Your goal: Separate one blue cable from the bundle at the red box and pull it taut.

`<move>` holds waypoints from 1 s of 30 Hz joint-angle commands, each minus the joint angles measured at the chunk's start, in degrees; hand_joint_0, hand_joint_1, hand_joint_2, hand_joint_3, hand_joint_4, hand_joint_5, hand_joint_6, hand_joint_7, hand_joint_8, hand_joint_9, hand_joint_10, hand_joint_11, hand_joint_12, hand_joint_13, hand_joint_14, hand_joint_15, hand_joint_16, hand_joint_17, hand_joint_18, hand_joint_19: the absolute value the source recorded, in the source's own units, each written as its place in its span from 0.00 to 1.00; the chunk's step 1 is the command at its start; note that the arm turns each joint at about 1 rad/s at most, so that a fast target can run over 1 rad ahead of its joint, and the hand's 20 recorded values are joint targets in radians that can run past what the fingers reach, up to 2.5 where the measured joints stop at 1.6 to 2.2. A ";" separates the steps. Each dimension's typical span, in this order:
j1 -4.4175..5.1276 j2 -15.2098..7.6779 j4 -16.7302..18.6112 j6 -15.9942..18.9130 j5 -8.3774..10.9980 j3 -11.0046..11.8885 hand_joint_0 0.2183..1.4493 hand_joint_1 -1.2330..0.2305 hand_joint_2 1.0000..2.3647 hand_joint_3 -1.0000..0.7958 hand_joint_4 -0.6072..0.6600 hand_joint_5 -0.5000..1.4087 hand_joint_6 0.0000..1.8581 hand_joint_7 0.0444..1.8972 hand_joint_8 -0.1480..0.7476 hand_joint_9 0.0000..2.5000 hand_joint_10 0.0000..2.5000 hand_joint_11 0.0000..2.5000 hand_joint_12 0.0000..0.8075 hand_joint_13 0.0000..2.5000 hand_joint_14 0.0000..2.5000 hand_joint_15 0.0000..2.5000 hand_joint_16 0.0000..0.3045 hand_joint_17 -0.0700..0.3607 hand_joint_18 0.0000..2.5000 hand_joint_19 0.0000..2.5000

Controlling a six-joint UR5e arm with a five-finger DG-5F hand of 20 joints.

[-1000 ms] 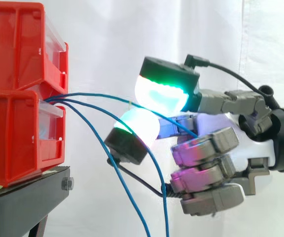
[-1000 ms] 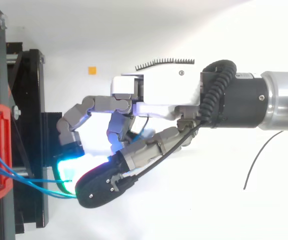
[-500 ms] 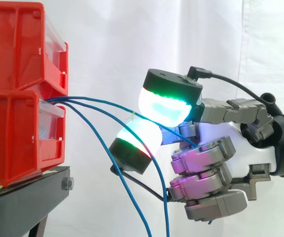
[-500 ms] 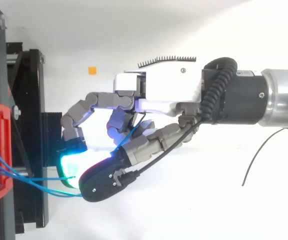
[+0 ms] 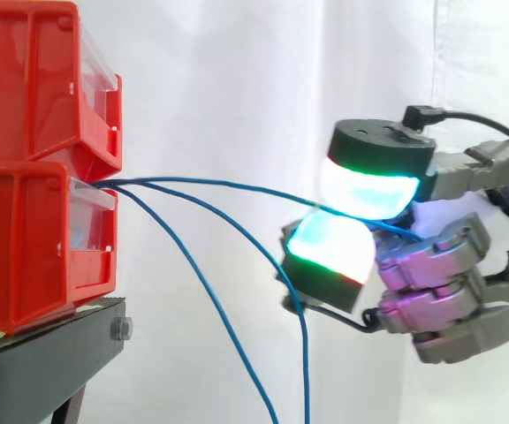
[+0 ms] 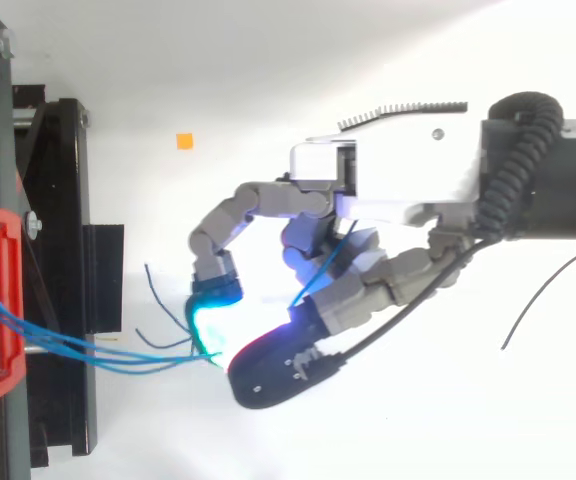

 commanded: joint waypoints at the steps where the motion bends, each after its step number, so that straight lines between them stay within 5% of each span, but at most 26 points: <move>1: -0.06 0.97 -2.43 -0.32 -0.05 -0.67 0.34 0.35 0.02 0.54 0.35 0.17 0.47 0.56 0.44 0.47 0.48 0.75 0.41 0.33 0.72 0.64 0.10 0.32 0.52 0.77; 6: 0.29 0.97 0.38 1.00 -0.85 -4.53 0.34 0.35 0.02 0.54 0.35 0.17 0.47 0.56 0.45 0.47 0.48 0.75 0.41 0.33 0.72 0.64 0.10 0.32 0.51 0.78; 13: 0.55 0.97 2.49 6.97 -0.67 -4.62 0.34 0.35 0.02 0.54 0.35 0.17 0.47 0.56 0.45 0.47 0.48 0.75 0.41 0.34 0.72 0.63 0.10 0.33 0.51 0.77; 30: 0.73 0.89 3.46 6.89 -0.67 -4.71 0.34 0.34 0.02 0.54 0.34 0.17 0.47 0.56 0.45 0.47 0.48 0.75 0.40 0.34 0.72 0.63 0.10 0.33 0.52 0.76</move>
